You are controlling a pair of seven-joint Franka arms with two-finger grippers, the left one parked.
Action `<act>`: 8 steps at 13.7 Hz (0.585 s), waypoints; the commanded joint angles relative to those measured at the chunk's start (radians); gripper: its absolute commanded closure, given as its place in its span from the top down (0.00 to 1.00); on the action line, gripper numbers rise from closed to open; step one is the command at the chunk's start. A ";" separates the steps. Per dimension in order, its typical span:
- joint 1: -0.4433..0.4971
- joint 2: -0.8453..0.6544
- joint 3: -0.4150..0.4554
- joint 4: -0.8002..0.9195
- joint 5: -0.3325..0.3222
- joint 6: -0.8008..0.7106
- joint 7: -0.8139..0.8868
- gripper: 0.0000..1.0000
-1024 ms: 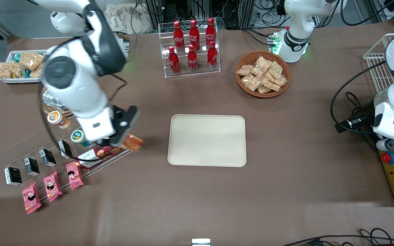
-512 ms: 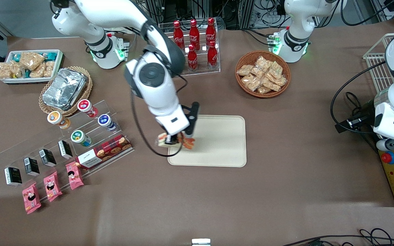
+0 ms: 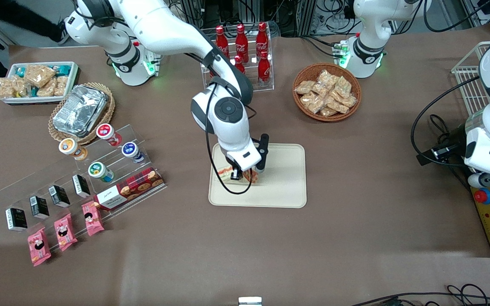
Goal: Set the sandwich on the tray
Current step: 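Lower the sandwich onto the beige tray and open the right gripper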
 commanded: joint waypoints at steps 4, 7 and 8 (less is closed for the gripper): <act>-0.002 0.086 -0.008 0.037 -0.008 0.121 0.010 0.32; -0.002 0.106 -0.008 0.037 -0.011 0.144 0.013 0.32; -0.002 0.112 -0.008 0.037 -0.011 0.145 0.013 0.32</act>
